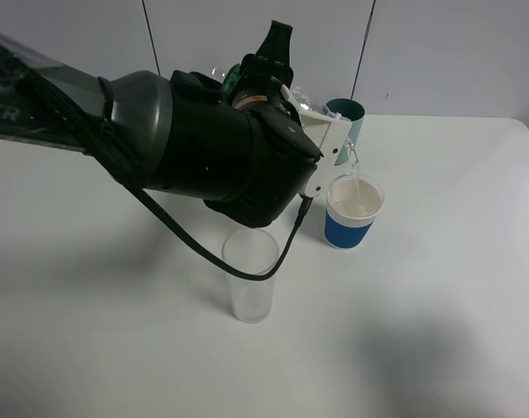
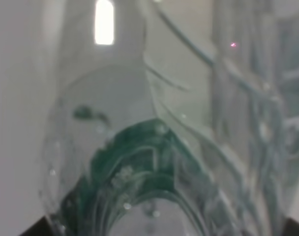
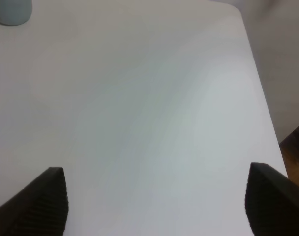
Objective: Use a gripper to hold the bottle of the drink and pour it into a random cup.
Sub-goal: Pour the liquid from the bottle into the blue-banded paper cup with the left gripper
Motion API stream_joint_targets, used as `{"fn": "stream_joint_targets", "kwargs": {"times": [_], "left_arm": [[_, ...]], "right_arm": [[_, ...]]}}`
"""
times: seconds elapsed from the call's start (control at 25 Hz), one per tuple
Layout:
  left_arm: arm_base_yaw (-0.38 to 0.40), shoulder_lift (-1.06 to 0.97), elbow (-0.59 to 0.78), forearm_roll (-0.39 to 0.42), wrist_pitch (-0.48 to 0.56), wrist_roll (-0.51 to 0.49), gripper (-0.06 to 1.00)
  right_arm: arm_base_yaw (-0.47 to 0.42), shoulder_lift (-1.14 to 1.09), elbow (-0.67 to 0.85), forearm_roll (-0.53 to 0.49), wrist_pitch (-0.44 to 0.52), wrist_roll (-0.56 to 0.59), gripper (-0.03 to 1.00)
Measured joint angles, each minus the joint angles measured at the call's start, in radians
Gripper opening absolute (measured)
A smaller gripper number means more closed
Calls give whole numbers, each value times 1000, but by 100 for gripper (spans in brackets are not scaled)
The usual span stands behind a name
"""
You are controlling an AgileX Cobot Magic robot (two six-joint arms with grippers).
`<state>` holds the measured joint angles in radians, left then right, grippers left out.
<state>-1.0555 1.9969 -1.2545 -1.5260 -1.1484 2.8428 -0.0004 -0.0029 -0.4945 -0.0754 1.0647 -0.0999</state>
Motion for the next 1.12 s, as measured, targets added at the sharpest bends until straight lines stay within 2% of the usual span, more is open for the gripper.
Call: {"fn": "stream_joint_targets", "kwargs": {"times": [1.12], "left_arm": [[0,0,0,3,-1,0,46]], "right_arm": [[0,0,0,0,0,0,74]]}}
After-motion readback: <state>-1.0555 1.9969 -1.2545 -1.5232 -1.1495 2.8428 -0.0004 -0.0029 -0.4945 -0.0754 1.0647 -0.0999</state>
